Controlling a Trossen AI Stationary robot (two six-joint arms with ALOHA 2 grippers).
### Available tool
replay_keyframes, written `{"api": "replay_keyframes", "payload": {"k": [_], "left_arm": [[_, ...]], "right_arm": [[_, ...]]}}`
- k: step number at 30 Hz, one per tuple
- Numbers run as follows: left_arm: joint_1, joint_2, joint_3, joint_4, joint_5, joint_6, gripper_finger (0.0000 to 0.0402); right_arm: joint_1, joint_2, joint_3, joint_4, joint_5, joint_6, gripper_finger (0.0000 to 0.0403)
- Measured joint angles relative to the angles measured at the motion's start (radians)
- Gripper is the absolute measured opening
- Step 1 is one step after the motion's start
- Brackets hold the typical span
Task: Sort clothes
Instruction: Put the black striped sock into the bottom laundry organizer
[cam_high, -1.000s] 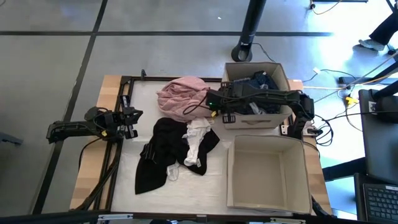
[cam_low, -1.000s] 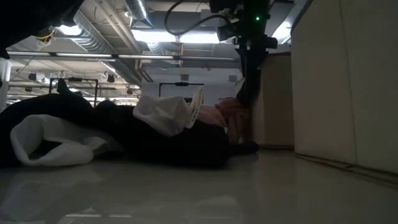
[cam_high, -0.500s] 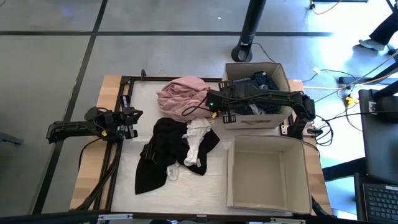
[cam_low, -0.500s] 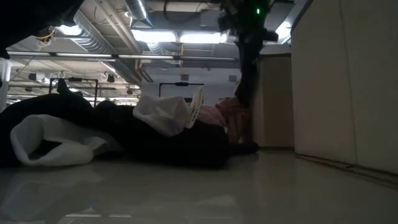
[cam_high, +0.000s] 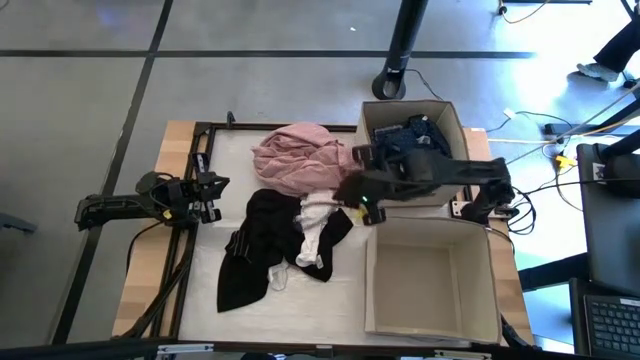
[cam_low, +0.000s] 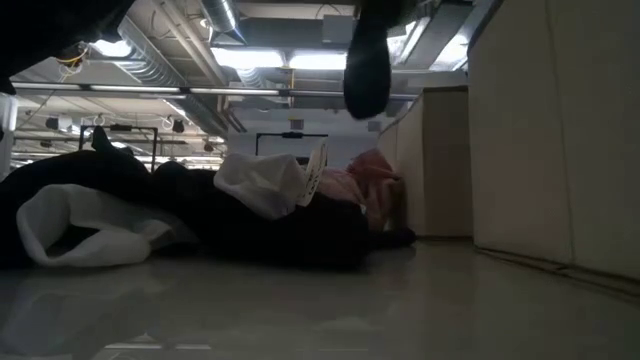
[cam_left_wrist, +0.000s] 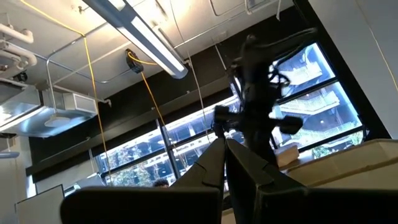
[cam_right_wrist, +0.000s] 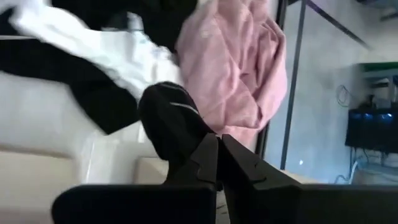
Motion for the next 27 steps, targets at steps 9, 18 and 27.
{"api": "replay_keyframes", "payload": {"k": [9, 18, 27], "left_arm": [[0.0, 0.0, 0.0, 0.0, 0.0, -0.001, 0.0005], [0.0, 0.0, 0.0, -0.006, 0.0, -0.005, 0.0005], [0.0, 0.0, 0.0, -0.006, 0.0, -0.004, 0.0005]], "right_arm": [[0.224, -0.023, 0.065, -0.103, 0.049, 0.215, 0.0014], [0.412, -0.137, -0.047, -0.101, 0.125, 0.458, 0.0015], [0.527, -0.393, -0.454, -0.106, 0.041, 0.837, 0.0016]]}}
